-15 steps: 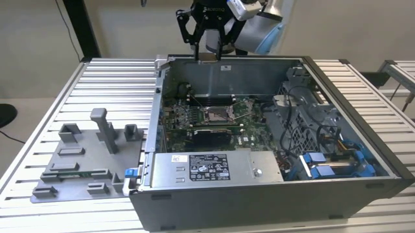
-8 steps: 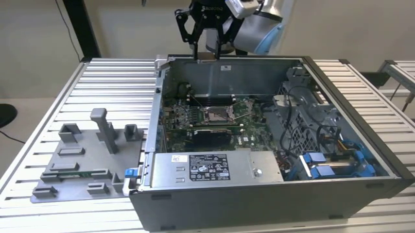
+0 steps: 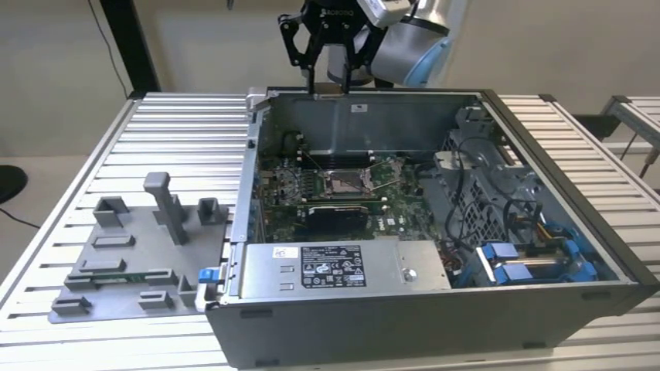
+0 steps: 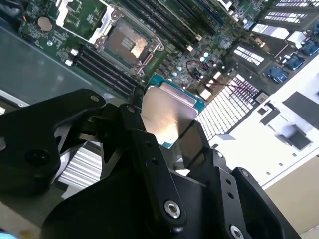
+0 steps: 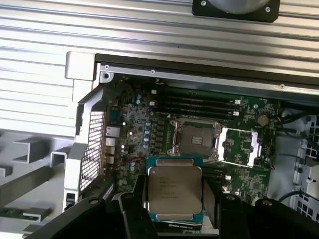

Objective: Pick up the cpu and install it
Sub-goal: 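Place the cpu into insertion slot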

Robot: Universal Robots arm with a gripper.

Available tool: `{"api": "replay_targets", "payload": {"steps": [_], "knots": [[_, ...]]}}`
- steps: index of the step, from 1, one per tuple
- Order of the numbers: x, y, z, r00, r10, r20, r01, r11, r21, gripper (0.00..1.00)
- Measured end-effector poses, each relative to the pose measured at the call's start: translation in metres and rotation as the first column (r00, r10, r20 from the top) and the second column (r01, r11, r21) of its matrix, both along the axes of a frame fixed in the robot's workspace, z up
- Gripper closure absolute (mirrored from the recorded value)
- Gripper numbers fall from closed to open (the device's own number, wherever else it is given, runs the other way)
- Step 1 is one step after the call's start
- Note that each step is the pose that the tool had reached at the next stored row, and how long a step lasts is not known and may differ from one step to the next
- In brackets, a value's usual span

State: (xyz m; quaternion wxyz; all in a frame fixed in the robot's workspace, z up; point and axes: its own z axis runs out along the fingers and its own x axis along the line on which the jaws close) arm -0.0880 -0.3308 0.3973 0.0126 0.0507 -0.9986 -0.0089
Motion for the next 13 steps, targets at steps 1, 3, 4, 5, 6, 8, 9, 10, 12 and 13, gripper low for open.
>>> {"api": "replay_targets", "payload": {"steps": [1,3,4,5,6,8,9,10,12,13], "knots": [[0.0000,0.0000,0.0000,1.0000,-0.001,0.0001,0.001,1.0000,0.0000,1.00],[-0.0001,0.0001,-0.0003,1.0000,-0.007,0.0002,0.007,1.0000,0.0001,1.00],[-0.0001,0.0001,-0.0004,0.9999,-0.011,0.0001,0.011,0.9999,0.0000,1.00],[-0.0002,0.0002,-0.0005,0.9998,-0.018,0.0000,0.018,0.9998,0.0000,1.00],[-0.0004,0.0002,-0.0006,0.9996,-0.027,0.0000,0.027,0.9996,-0.0001,1.00],[-0.0009,0.0002,-0.0010,0.9990,-0.044,0.0001,0.044,0.9990,0.0000,1.00],[-0.0009,0.0002,-0.0010,0.9990,-0.045,0.0002,0.045,0.9990,0.0000,1.00],[-0.0009,0.0004,-0.0011,0.9990,-0.045,0.0004,0.045,0.9990,0.0000,1.00],[-0.0009,0.0004,-0.0011,0.9990,-0.045,0.0005,0.045,0.9990,0.0001,1.00],[-0.0009,0.0007,-0.0011,0.9990,-0.045,0.0004,0.045,0.9990,0.0000,1.00]]}}
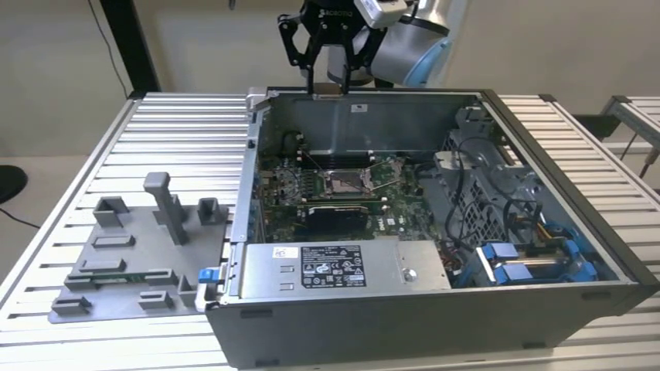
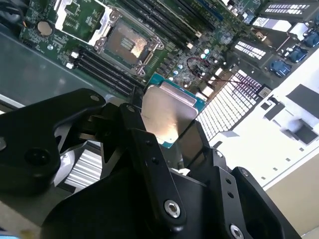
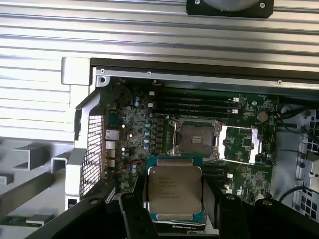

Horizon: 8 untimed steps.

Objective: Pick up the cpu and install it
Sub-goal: 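Place the cpu into insertion slot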

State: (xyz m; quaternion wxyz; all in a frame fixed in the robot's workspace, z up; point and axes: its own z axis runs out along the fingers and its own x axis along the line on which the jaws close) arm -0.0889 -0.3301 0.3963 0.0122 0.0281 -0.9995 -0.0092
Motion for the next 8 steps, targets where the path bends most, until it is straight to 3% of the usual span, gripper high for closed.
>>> {"api": "replay_targets", "payload": {"steps": [8], "knots": [[0.0000,0.0002,0.0000,1.0000,-0.001,0.0000,0.001,1.0000,0.0000,1.00]]}}
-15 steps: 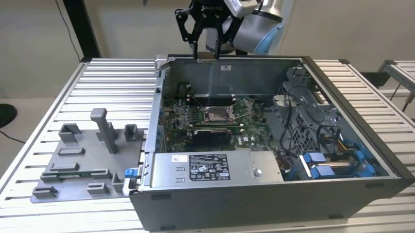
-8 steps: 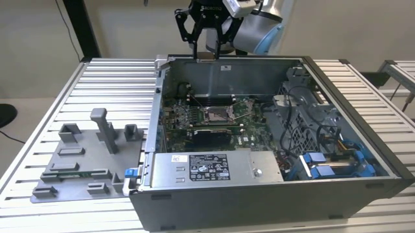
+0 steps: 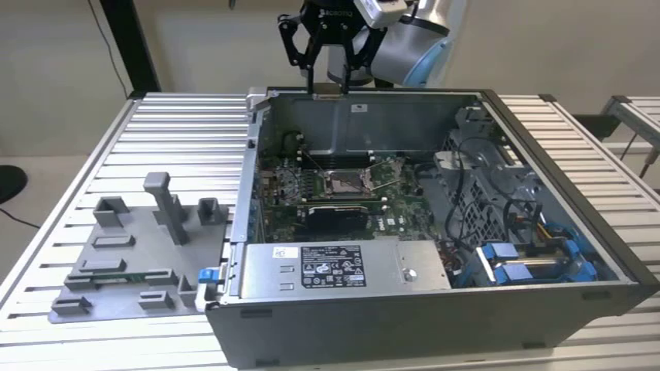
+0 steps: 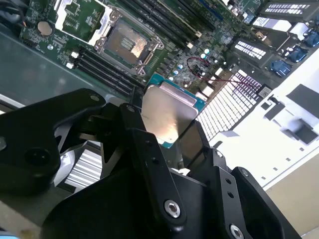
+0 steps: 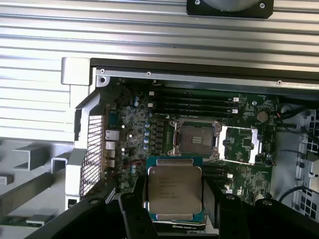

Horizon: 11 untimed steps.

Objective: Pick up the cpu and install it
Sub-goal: 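Place the cpu into insertion slot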

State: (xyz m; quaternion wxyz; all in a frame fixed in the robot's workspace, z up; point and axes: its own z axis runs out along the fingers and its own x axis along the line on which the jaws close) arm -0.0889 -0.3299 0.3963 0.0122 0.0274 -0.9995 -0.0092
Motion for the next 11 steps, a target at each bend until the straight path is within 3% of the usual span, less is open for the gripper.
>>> {"api": "replay_targets", "payload": {"steps": [5,11], "knots": [[0.0000,0.0000,0.0000,1.0000,-0.008,0.0000,0.008,1.0000,0.0000,1.00],[-0.0001,0.0000,0.0000,0.9985,-0.055,0.0000,0.055,0.9985,0.0000,1.00]]}}
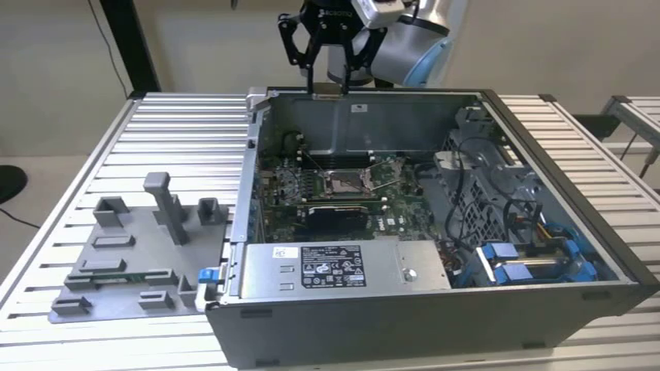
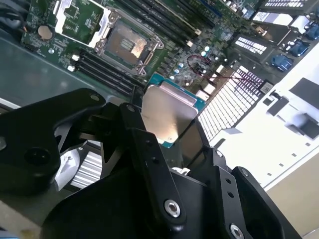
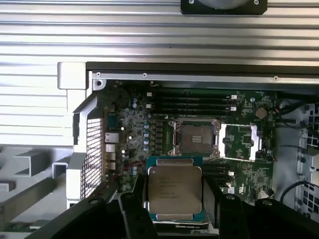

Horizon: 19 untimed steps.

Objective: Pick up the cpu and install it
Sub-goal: 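Place the cpu into insertion slot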

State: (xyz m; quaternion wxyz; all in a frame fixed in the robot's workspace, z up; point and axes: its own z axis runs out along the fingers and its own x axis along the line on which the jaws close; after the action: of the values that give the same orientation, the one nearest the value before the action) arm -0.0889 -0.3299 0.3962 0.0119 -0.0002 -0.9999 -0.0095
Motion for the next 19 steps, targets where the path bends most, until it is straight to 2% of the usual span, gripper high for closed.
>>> {"api": "replay_targets", "payload": {"steps": [6,9,13,19], "knots": [[0.0000,0.0000,0.0000,0.9984,-0.056,0.0000,0.056,0.9984,-0.0001,1.00],[0.0000,0.0000,0.0000,0.9950,-0.099,0.0000,0.099,0.9950,0.0000,1.00],[0.0000,0.0000,0.0000,0.9893,-0.146,0.0000,0.146,0.9893,0.0000,1.00],[0.0000,0.0000,0.0000,0.9763,-0.216,0.0000,0.216,0.9763,0.0000,1.00]]}}
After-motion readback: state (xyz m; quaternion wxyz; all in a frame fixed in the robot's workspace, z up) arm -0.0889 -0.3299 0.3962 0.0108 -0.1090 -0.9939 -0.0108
